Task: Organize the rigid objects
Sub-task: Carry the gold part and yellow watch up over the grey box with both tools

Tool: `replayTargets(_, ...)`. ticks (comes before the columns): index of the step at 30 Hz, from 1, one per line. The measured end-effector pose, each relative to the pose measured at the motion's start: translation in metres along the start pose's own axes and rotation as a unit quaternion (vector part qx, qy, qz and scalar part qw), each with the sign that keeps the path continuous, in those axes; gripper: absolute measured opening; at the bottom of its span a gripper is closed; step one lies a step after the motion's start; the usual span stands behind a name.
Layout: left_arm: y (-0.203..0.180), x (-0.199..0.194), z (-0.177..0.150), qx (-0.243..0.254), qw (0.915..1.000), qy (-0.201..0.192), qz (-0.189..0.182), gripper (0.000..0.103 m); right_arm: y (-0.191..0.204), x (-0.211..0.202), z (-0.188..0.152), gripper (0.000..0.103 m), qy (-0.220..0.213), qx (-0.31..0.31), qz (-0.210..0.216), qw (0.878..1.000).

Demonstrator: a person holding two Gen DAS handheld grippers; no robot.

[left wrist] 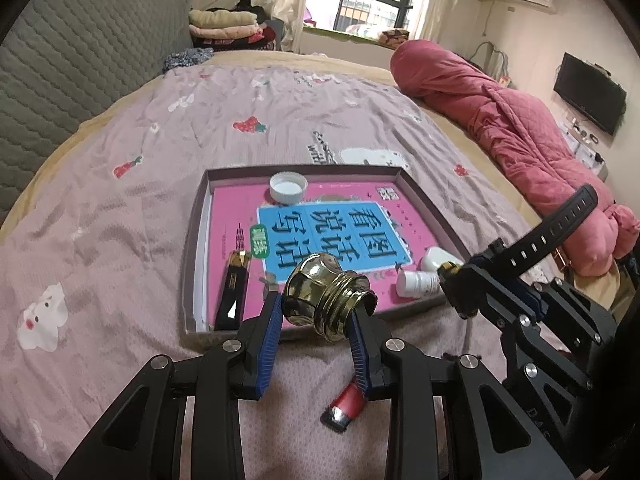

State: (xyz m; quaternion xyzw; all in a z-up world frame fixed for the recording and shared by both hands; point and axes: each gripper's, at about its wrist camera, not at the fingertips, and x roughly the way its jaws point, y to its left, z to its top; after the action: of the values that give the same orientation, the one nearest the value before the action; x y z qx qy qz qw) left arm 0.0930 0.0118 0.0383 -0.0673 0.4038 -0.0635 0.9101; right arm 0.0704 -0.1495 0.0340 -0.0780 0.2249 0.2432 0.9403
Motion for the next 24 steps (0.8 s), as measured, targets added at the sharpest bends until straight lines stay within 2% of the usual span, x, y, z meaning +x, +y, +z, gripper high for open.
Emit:
replayTargets(7, -0.001, 0.005, 0.017, 0.012, 0.9998, -0.014, 0.009, 0.033, -0.011, 0.002, 0.005, 0.009, -0.016, 0.011, -0.017, 1.000)
replayTargets(16, 0.008, 0.024, 0.026, 0.012, 0.9997, -0.006, 0.021, 0.033, -0.018, 0.024, 0.016, 0.009, -0.027, 0.006, -0.035, 0.999)
replayTargets(24, 0.016, 0.054, 0.026, 0.013, 0.9991, 0.016, 0.037, 0.033, -0.023, 0.062, 0.017, 0.009, -0.001, 0.006, -0.027, 1.000)
